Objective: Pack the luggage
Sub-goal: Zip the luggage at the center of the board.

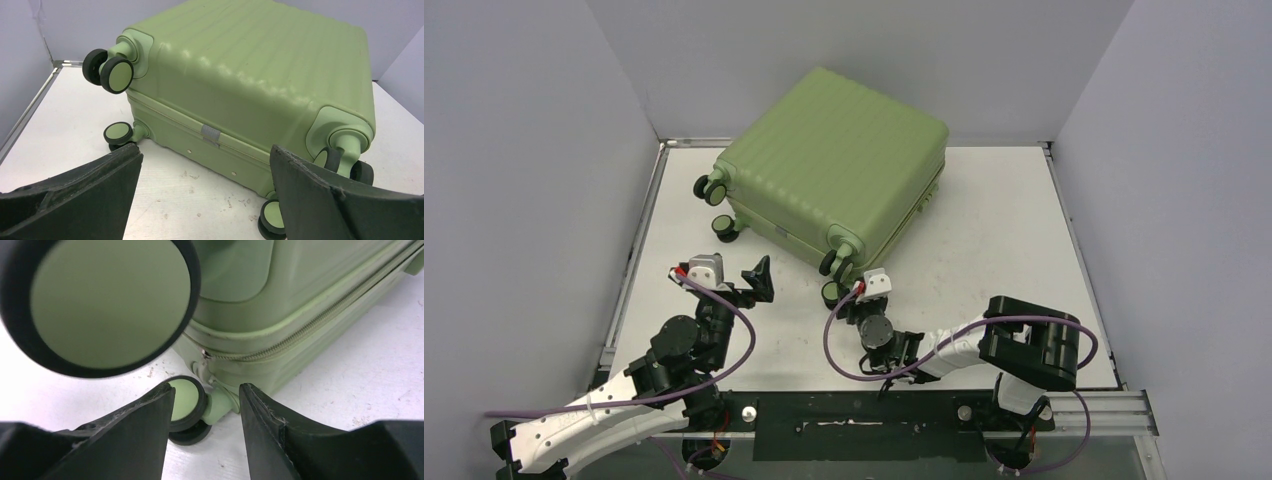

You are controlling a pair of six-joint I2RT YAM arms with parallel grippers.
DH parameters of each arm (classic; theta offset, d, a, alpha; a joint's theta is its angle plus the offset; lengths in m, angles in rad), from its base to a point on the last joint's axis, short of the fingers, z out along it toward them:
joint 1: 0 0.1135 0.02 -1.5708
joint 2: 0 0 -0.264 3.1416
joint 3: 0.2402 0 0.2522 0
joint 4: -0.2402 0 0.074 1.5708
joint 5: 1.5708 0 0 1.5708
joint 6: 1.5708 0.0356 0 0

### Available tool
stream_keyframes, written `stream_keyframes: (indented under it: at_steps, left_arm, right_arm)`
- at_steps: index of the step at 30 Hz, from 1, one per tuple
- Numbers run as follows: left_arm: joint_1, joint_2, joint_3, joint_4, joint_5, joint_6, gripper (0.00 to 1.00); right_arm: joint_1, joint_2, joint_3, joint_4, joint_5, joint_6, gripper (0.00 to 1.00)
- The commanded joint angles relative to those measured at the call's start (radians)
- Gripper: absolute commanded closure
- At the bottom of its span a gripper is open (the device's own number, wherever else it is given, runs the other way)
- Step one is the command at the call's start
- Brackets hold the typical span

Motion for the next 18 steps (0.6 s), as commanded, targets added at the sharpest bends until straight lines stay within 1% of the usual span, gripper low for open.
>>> stream_keyframes:
  at_steps: [1,9,12,18]
  left_arm:
    - [0.006,0.009,0.028,0.008,0.013,-0.011,0.03]
    - [0.006,0.015,0.027,0.007,0.018,-0.014,0.03]
    - [0.006,0.018,0.029,0.007,0.019,-0.014,0.03]
    - [0.006,0.021,0.028,0.005,0.021,-0.015,0.03]
  right_arm:
    - [-0.020,0.002,0.060,0.017,0.021,0.052,0.49]
    - [-0.056,0.012,0.085,-0.001,0.010,0.074,0.52]
    - [-0.061,0.019,0.095,-0.018,0.010,0.084,0.56]
    - [-0.074,0.022,0.105,-0.054,0.017,0.115,0.68]
